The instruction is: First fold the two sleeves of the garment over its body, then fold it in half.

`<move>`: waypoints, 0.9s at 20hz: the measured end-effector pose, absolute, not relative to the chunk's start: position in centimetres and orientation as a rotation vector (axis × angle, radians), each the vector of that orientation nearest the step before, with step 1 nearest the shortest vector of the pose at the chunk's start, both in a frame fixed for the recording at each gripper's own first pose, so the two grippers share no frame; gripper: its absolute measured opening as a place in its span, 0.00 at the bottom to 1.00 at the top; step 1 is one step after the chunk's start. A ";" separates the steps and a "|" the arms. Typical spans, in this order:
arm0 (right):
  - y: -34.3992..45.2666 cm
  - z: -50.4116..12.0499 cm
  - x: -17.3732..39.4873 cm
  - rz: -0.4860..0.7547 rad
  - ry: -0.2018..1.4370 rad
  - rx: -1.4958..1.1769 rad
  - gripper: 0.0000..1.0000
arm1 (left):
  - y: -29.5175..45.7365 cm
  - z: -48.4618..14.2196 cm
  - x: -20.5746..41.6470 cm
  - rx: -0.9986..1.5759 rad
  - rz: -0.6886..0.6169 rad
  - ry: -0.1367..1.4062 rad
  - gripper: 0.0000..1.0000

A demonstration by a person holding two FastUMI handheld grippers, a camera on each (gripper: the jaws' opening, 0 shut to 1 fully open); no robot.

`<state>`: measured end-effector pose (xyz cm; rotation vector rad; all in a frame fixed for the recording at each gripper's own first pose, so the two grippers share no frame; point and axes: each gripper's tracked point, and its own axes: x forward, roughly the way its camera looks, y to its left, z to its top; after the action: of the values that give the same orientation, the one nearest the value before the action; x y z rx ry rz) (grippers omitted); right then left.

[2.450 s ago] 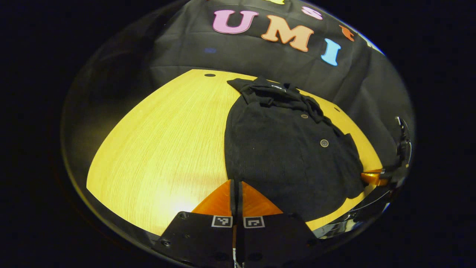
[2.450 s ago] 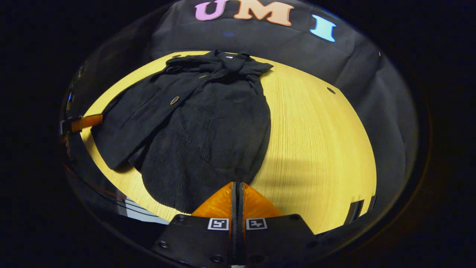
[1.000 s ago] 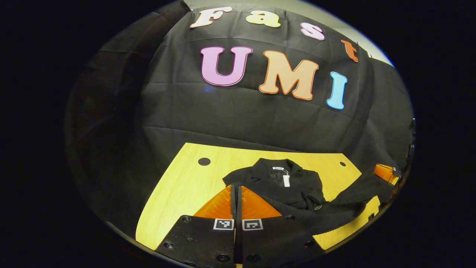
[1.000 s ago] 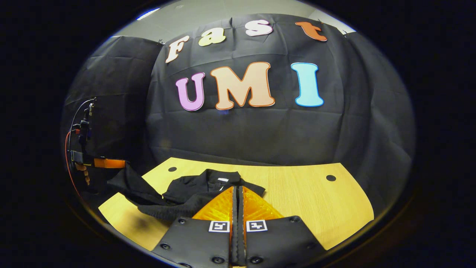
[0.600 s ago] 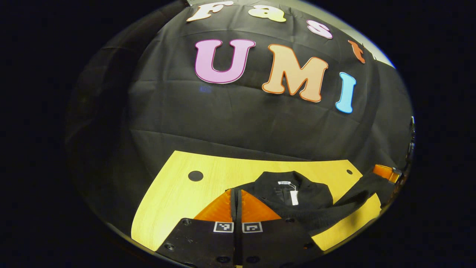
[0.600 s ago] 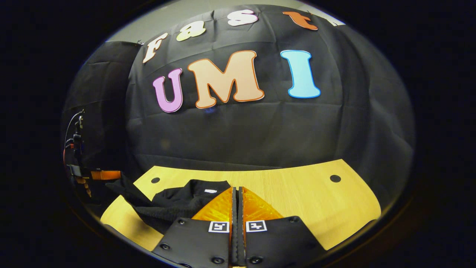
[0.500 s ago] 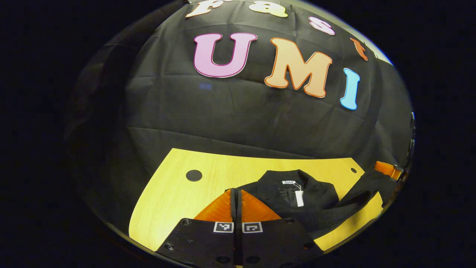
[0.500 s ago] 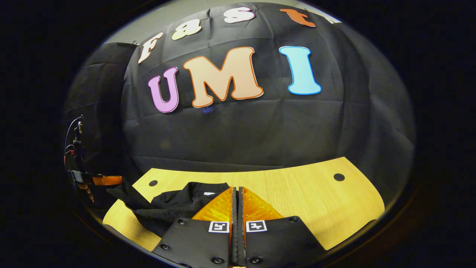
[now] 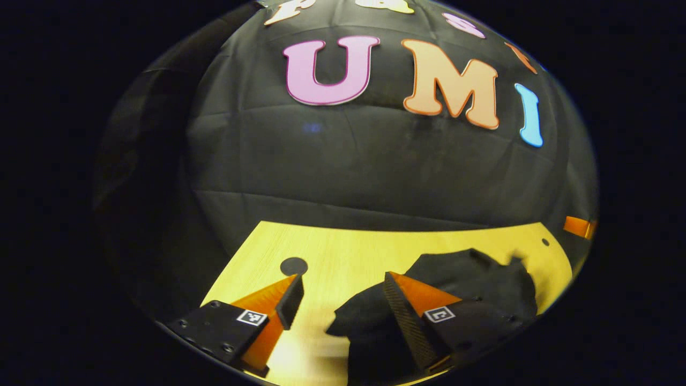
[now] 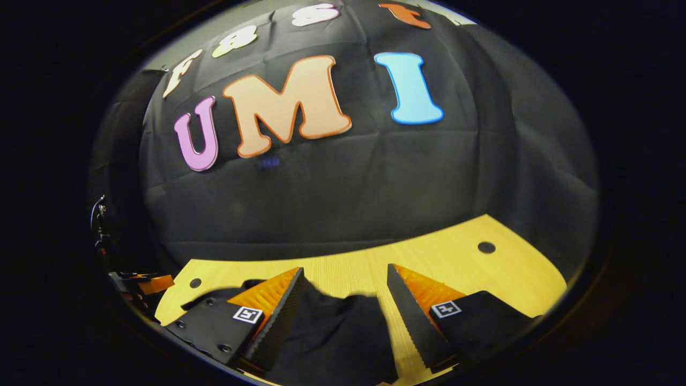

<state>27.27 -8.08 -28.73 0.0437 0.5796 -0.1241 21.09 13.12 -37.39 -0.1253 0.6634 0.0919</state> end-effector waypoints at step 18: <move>-3.0 -9.8 4.8 -0.008 0.255 -0.057 0.94 | 7.0 -10.2 5.2 0.003 0.046 0.231 0.92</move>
<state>4.82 -3.03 -9.82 -0.0571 0.2548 -0.0083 5.15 7.02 -10.22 0.0034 0.2311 0.0464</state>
